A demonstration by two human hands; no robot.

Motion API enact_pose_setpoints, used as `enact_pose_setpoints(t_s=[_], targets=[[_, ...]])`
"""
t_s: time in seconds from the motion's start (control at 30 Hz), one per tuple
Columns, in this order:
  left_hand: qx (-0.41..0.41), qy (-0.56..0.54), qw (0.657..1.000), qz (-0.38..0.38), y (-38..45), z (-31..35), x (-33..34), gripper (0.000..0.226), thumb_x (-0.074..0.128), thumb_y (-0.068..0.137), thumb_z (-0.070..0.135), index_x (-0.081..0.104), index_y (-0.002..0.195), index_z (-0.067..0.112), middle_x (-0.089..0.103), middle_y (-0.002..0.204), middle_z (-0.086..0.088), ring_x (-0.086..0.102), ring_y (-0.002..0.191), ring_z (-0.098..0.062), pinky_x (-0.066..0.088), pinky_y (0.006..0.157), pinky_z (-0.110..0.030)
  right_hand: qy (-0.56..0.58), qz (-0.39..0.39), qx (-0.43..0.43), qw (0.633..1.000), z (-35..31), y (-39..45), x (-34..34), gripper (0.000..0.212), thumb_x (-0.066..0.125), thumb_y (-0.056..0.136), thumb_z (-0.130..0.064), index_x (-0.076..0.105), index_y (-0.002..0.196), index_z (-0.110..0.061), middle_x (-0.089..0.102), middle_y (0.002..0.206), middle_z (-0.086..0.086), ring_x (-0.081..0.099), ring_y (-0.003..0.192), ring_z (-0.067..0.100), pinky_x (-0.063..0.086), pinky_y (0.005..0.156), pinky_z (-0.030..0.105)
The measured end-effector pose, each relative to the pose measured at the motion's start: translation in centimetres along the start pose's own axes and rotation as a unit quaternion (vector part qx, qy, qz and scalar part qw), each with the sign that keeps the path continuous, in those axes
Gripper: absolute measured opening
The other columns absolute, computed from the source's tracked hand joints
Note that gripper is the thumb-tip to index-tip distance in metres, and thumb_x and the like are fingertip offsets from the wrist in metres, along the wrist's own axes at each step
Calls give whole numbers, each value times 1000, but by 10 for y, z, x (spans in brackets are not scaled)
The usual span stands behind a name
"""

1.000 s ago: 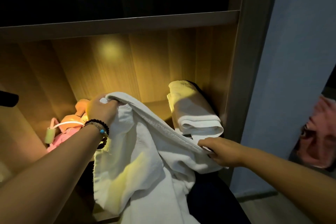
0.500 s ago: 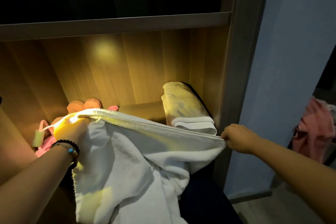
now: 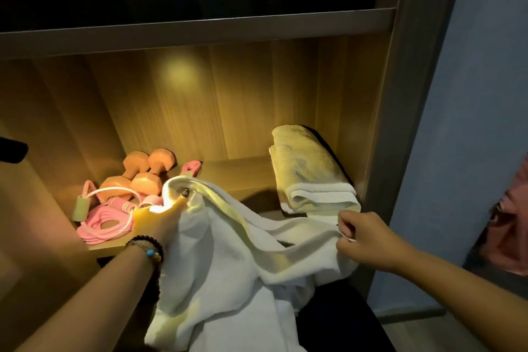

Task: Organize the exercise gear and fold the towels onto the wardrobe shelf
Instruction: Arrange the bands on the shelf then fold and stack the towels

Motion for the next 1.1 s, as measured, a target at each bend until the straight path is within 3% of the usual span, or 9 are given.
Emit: enact_pose_setpoints(t_s=[0.1,0.17,0.23,0.33,0.4,0.5,0.63,0.8,1.1], targets=[[-16,-40,997,-61,-18,-7,17,70,69,80,53,60,120,-4,63,120,-23,58,113,-36,44,94,-41,91,4,20,996,-15,-5,17,16,56,79,-8,45,74,-19,48,66,-8,37,57,4,31,55,22],[-19,-83,993,-87,-32,-10,26,73,75,66,63,65,115,10,65,119,-13,59,113,-31,43,96,-36,151,-12,35,988,-26,-13,30,16,52,84,-5,48,79,-20,51,67,-9,40,56,1,32,53,16],[-19,-176,978,-107,-55,-9,33,51,87,62,46,66,104,24,69,113,-3,62,107,-25,46,100,-41,205,-30,38,978,-37,-21,44,21,48,87,-3,50,80,-22,55,73,-7,44,61,0,36,56,15],[-76,-247,957,-134,-83,-31,53,47,90,59,28,68,101,23,72,98,-2,67,92,-24,56,84,-45,240,-48,37,969,-46,-32,64,32,46,88,4,61,80,-23,61,86,-5,55,78,3,42,70,14],[-89,-250,955,-135,-103,-43,63,43,87,66,20,63,102,19,71,94,-6,66,81,-24,55,64,-37,262,-42,59,962,-48,-39,77,37,45,89,7,69,81,-21,62,94,-5,57,87,-1,42,76,9],[-74,-252,957,-125,-126,-61,75,32,78,75,1,62,100,12,71,93,-6,68,77,-14,53,58,-22,294,2,101,950,-46,-46,91,37,47,90,4,72,83,-22,64,100,-6,57,88,-6,41,72,5],[-19,-208,970,-121,-149,-74,79,15,78,74,-1,71,79,10,71,72,-3,60,63,-8,46,55,-11,261,61,145,953,-34,-52,98,29,54,87,-1,68,89,-27,62,101,-13,54,90,-13,40,69,3],[34,-184,978,-90,-155,-72,78,32,79,68,-10,69,63,20,71,74,5,64,69,-7,49,64,-15,186,102,146,966,-20,-52,98,25,58,87,-4,65,84,-28,57,95,-15,50,92,-17,36,72,-2],[60,-137,981,-126,-159,-69,83,30,73,81,7,63,99,30,68,84,7,63,78,-6,48,66,-12,161,54,67,983,-32,-56,111,25,63,88,-15,57,87,-39,56,99,-16,54,98,-4,40,78,5]])
Point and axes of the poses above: each hand's wrist, its own y-axis towards the middle knuckle, its own x-axis out of the palm, z = x × y, the point moved 4 cm from there along y, towards the middle knuckle
